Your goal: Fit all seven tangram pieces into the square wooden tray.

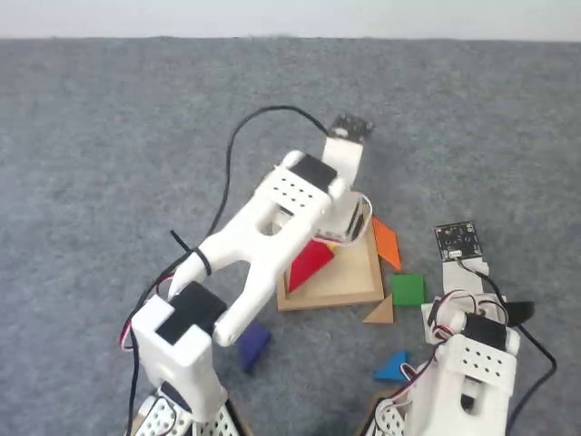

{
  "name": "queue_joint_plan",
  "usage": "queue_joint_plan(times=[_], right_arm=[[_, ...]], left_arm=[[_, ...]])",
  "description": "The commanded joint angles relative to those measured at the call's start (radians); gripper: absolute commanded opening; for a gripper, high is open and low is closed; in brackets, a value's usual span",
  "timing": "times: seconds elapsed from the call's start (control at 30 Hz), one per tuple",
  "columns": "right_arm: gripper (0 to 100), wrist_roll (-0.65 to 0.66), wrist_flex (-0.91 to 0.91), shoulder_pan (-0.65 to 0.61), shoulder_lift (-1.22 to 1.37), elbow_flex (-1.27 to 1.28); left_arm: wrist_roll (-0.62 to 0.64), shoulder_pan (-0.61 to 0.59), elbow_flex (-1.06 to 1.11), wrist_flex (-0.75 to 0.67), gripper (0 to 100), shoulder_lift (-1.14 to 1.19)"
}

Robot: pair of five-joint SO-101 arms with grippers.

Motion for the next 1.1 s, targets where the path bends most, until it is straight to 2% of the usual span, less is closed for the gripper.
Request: queue_joint_plan(times=[0.0, 0.2, 0.47, 0.6, 0.87, 1.07], right_arm=[[53.3, 0.009, -0.018, -0.008, -0.015, -0.005], [53.3, 0.009, -0.018, -0.008, -0.015, -0.005], [53.3, 0.009, -0.018, -0.008, -0.015, -0.005], [53.3, 0.009, -0.018, -0.008, -0.015, -0.005], [53.3, 0.009, -0.018, -0.008, -0.015, -0.005], [53.3, 0.009, -0.018, -0.008, -0.015, -0.005]], left_arm=[[-0.107, -0.081, -0.058, -0.094, 18, 0.009], [-0.242, -0.106, -0.061, -0.161, 18, 0.115], [-0.253, -0.181, -0.048, -0.074, 18, 0.126], [-0.272, -0.203, 0.018, -0.072, 18, 0.06], [-0.331, -0.209, 0.186, -0.169, 14, -0.072], [-0.381, -0.298, 0.291, -0.152, 13, -0.313]])
